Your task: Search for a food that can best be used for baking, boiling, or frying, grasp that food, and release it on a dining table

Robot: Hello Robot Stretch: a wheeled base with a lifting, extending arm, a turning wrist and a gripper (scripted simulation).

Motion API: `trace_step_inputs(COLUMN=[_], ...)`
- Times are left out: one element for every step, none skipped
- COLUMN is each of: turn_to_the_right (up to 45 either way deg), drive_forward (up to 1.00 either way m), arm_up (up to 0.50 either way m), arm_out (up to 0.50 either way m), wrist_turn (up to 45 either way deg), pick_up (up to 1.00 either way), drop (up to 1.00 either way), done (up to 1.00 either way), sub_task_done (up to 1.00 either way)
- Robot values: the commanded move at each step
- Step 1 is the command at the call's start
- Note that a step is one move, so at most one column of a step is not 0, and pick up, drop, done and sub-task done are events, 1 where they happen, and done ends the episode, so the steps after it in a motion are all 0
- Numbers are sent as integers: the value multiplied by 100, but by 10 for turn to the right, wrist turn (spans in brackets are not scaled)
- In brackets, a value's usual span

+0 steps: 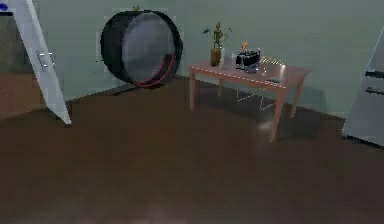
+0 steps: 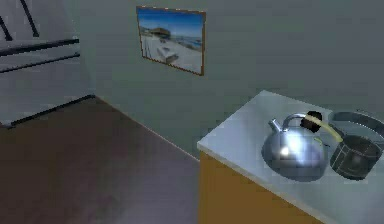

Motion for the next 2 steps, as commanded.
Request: trace_step_inputs(turn_to_the_right=[300, 60], drive_forward=[0, 0], arm_up=[0, 0], arm_out=[0, 0], wrist_turn=[0, 0], pick_up=[0, 0], drop=[0, 0], done=[0, 0], sub_task_done=[0, 0])
